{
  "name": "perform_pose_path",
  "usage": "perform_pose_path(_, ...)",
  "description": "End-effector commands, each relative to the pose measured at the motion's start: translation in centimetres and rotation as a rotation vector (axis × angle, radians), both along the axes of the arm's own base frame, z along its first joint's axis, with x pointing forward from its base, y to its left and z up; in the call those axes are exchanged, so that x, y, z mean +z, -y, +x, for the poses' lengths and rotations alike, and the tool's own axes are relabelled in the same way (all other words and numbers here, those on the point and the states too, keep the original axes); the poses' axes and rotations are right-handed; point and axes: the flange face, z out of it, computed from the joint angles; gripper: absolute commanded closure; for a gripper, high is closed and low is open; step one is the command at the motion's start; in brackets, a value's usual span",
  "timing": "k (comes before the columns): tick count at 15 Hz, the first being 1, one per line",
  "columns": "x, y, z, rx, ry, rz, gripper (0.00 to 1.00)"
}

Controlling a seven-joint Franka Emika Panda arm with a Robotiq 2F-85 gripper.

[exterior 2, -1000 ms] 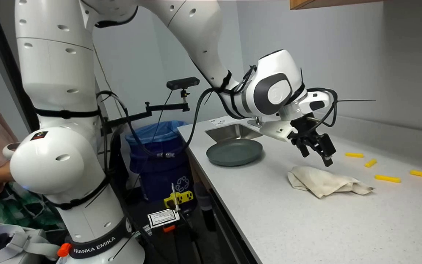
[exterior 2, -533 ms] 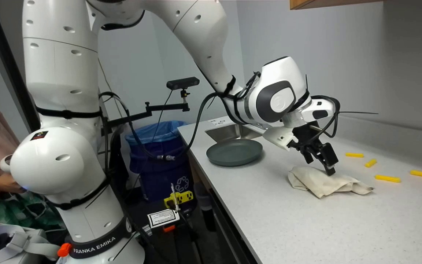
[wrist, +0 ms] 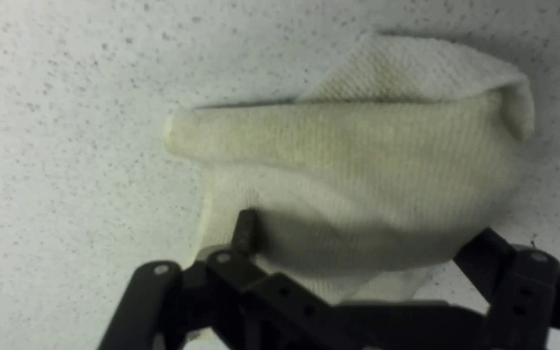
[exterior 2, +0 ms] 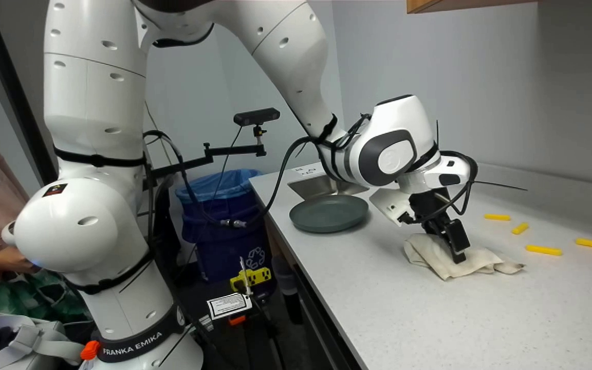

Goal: Use the cloth to wipe the table and then move it to the left and wipe the countertop

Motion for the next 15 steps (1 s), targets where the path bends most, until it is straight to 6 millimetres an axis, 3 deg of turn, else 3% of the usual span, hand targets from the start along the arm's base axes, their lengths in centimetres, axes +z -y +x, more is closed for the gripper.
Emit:
perform_pose_path(1, -0.3, 0.3, 0.6, -0.017, 0.008, 0.022, 0.25)
perform_pose_path(3, -0.3, 0.2, 0.7, -0.019, 0.012, 0.029, 0.32)
perform_pose_path(8, 0.5, -1.3, 1.2, 0.007, 0.023, 0.039, 0.71)
perform_pose_path(12, 1.1, -5.8, 1.8, 0.106, 0.024, 0.047, 0.98)
perform_pose_path(15, 0.9, -11.1, 1.4, 0.235, 0.007, 0.055, 0.97)
